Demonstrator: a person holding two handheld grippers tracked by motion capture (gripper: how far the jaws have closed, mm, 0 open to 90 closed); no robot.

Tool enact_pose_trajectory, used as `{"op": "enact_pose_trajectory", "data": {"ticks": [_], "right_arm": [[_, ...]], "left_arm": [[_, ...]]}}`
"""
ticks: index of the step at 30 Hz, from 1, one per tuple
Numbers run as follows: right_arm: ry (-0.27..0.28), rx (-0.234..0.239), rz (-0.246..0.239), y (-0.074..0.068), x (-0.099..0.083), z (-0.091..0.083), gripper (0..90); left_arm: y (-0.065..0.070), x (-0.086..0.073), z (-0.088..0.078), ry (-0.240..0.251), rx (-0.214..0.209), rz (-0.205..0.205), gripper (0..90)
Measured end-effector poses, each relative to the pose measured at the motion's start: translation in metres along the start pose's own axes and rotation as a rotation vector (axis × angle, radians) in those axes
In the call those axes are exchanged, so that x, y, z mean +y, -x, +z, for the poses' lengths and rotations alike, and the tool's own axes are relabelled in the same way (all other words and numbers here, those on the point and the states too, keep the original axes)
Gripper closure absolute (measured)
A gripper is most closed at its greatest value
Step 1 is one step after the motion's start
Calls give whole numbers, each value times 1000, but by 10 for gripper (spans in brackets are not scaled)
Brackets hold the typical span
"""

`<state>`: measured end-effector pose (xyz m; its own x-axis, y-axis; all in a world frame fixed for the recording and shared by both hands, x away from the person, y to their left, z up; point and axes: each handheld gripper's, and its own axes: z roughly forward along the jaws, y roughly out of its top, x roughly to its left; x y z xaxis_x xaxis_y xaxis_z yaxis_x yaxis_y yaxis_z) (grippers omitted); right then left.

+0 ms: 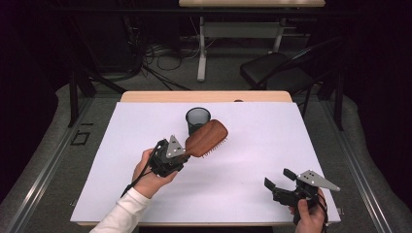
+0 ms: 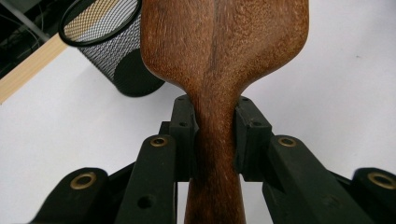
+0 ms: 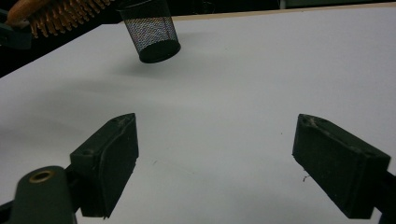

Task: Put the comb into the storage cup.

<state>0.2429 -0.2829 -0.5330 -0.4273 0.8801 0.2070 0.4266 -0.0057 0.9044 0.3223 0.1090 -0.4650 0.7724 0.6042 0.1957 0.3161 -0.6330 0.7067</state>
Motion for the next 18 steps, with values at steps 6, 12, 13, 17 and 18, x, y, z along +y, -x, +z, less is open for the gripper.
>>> {"op": "enact_pose_trajectory", "data": {"ticks": [6, 12, 13, 17, 18], "right_arm": [[3, -7, -3, 0, 0, 0, 140], [2, -1, -3, -1, 0, 1, 140], [2, -2, -4, -2, 0, 1, 140], [5, -4, -4, -2, 0, 1, 140], [3, -5, -5, -2, 0, 1, 140]], "left_arm": [[7, 5, 3, 15, -11, 15, 723], [14, 6, 6, 32, -18, 28, 723], [16, 6, 7, 35, -17, 29, 723], [18, 3, 9, 31, -22, 36, 723], [18, 2, 10, 31, -23, 36, 723]]}}
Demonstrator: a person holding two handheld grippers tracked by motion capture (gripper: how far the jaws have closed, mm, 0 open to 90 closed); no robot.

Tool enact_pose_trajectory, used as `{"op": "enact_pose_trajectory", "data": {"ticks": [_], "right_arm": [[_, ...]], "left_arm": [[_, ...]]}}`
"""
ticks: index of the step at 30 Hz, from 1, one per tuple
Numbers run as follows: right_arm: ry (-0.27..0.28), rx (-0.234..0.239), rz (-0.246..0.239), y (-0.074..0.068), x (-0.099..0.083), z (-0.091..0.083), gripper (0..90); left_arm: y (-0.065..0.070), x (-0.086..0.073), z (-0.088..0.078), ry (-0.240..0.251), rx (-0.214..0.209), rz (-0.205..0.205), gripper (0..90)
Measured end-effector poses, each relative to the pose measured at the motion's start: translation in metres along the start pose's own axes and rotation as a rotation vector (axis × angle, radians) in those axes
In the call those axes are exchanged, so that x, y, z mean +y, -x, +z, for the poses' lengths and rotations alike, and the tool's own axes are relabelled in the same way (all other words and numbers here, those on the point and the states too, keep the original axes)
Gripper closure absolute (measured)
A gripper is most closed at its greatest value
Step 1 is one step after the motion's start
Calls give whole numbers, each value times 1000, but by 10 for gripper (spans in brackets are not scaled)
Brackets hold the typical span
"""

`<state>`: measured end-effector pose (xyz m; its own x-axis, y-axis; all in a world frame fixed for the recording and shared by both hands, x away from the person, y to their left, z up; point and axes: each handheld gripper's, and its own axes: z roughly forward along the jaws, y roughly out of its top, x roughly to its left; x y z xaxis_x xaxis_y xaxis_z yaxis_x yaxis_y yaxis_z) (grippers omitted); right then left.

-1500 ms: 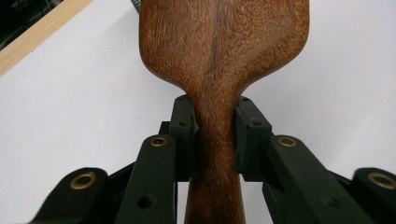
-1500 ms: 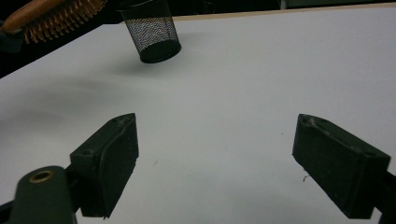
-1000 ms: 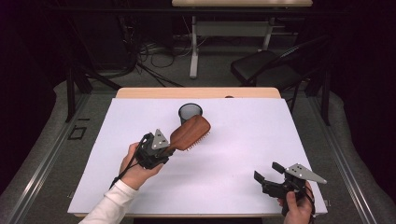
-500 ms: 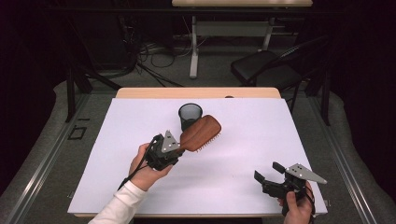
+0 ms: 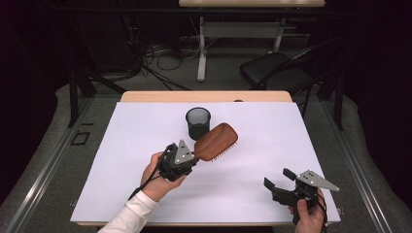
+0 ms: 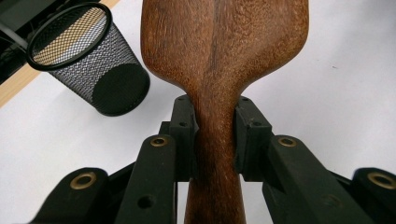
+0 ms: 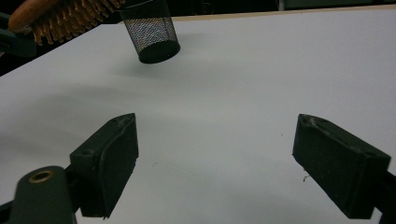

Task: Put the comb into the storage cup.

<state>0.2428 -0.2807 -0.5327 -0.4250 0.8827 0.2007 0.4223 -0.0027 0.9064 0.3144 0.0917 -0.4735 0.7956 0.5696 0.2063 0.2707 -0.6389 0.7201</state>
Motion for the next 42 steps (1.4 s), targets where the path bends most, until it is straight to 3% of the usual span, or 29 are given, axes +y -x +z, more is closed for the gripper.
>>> {"op": "enact_pose_trajectory", "data": {"ticks": [6, 9, 13, 16, 27, 31, 38, 42], "right_arm": [[0, -4, -6, -3, 1, 2, 137], [-8, -21, -9, -5, 1, 4, 95], [-33, -1, -13, -9, 3, 6, 3], [-42, 15, -16, -12, 6, 8, 0], [-122, 21, 75, -20, 20, 21, 0], [-127, 27, 118, -19, 26, 23, 0], [-115, 39, 119, -20, 35, 27, 22], [-117, 81, 135, -22, 44, 33, 37]], "left_arm": [[1, -3, 0, 7, 1, -5, 723], [1, -4, 0, 12, 0, -6, 723], [1, -5, 0, 15, 1, -10, 723], [1, -5, -1, 17, 4, -10, 723], [0, -5, -3, 24, 9, -13, 723], [-1, -6, -4, 29, 11, -17, 723], [-2, -7, -4, 29, 14, -13, 723], [-2, -7, -3, 27, 14, -14, 723]]}}
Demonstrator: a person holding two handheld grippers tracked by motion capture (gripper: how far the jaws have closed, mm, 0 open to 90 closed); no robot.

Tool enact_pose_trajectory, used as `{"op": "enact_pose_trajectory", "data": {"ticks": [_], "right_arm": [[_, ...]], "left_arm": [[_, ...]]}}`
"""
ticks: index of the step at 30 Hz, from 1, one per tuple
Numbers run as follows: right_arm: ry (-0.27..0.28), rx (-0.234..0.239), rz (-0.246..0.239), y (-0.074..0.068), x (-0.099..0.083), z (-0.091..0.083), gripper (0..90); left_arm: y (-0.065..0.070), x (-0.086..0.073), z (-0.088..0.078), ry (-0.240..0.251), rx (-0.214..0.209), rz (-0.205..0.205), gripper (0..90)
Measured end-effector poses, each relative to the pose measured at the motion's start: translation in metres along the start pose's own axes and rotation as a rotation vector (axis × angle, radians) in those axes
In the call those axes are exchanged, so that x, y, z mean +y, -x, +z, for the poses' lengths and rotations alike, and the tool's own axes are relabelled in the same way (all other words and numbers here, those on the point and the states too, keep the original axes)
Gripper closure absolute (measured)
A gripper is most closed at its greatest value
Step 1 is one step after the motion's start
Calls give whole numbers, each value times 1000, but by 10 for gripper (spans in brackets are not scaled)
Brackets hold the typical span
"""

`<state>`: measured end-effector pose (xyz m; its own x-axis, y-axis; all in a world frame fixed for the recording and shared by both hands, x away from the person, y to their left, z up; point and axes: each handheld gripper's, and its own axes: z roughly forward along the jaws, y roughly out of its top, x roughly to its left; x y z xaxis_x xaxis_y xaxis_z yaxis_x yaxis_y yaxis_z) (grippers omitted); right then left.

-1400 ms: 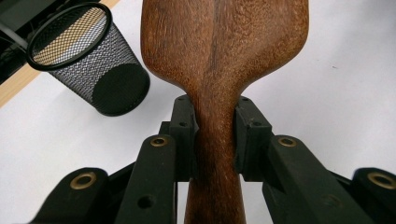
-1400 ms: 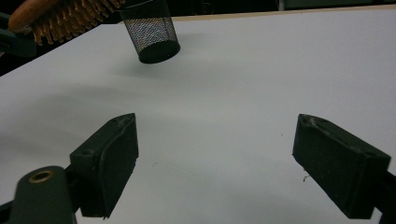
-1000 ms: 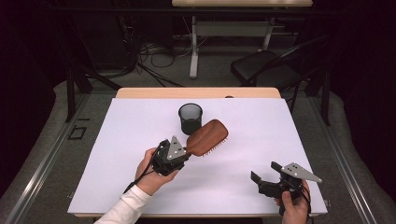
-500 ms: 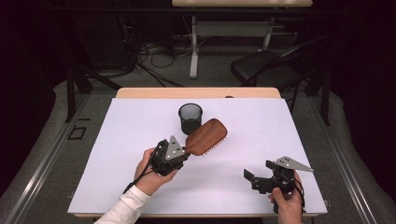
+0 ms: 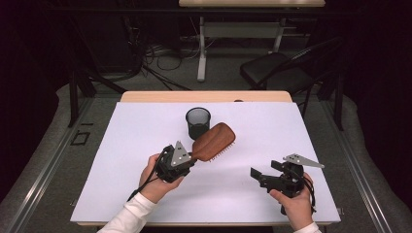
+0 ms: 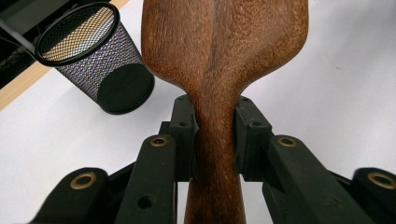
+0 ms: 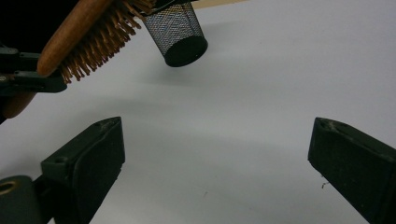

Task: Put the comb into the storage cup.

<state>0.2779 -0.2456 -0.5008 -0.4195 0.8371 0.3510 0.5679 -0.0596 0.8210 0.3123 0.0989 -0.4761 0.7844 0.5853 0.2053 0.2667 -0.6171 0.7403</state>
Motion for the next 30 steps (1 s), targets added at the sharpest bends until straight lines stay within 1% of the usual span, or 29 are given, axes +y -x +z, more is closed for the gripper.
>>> {"op": "enact_pose_trajectory", "data": {"ticks": [7, 12, 13, 16, 19, 21, 25, 26, 30], "right_arm": [[-34, 31, -38, -12, 16, 9, 43], [-53, 71, -37, -18, 27, 15, 50], [-61, 79, -42, -20, 30, 16, 50], [-71, 85, -66, -24, 38, 19, 50], [-65, 110, -50, -26, 47, 21, 71], [-58, 118, -42, -27, 51, 22, 80], [-47, 121, -25, -31, 62, 26, 85], [-48, 120, -23, -31, 64, 27, 85], [-54, 126, -14, -35, 69, 33, 85]], "left_arm": [[-1, -1, 0, 1, 1, -6, 723], [-1, -1, 0, 1, 2, -3, 723], [-2, -1, 0, 1, 2, -3, 723], [-2, -1, 0, 4, 4, -3, 723], [-2, -2, 1, 6, 5, -4, 723], [-2, -2, 1, 6, 7, -4, 723], [-3, -2, 0, 8, 8, -3, 723], [-3, -2, 1, 12, 8, -8, 723], [-3, -3, 0, 13, 11, -4, 723]]}}
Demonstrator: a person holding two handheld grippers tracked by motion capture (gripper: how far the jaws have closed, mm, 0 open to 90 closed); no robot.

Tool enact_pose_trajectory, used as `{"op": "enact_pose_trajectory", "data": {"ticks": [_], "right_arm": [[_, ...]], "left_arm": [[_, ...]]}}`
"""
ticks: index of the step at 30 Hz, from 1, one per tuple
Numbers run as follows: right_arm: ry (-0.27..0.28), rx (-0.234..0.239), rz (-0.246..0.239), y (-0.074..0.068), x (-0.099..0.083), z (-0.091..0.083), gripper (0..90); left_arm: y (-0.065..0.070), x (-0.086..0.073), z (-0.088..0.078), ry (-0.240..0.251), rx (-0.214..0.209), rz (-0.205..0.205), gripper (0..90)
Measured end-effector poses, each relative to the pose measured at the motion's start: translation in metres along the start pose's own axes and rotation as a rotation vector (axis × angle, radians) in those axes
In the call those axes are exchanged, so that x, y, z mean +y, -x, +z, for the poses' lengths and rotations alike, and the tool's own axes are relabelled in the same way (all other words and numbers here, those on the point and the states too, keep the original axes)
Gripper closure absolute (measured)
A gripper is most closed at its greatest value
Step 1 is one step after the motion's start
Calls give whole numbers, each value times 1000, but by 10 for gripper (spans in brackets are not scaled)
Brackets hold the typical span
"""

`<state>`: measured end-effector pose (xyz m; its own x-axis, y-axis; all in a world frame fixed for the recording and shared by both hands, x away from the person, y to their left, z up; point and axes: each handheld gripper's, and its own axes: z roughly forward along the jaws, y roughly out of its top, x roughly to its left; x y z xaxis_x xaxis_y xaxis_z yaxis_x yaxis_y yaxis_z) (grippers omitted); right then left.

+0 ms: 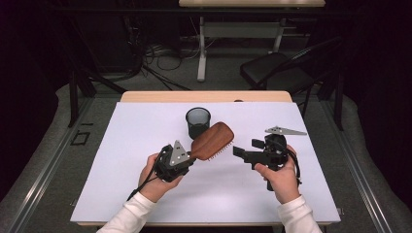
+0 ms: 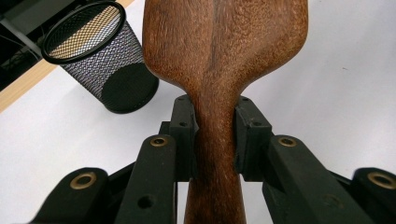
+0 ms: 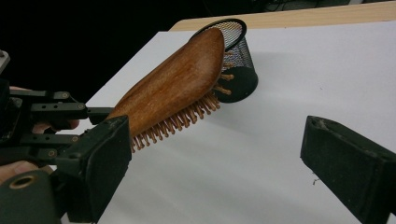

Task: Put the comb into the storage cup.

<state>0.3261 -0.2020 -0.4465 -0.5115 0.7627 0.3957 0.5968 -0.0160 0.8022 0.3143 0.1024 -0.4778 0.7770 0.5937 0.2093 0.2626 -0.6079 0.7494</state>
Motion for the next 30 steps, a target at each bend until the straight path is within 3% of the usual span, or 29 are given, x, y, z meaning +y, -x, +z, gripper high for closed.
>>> {"op": "enact_pose_trajectory", "data": {"ticks": [14, 20, 30], "right_arm": [[-1, 19, 49, -3, 8, 19, 102], [1, 67, 118, 2, 4, 24, 113], [-12, 97, 203, 9, -2, 32, 129]], "left_arm": [[0, -1, 0, 6, 7, 5, 723], [1, -2, 1, 5, 7, 6, 723], [7, -2, 4, 3, -4, 18, 723]]}}
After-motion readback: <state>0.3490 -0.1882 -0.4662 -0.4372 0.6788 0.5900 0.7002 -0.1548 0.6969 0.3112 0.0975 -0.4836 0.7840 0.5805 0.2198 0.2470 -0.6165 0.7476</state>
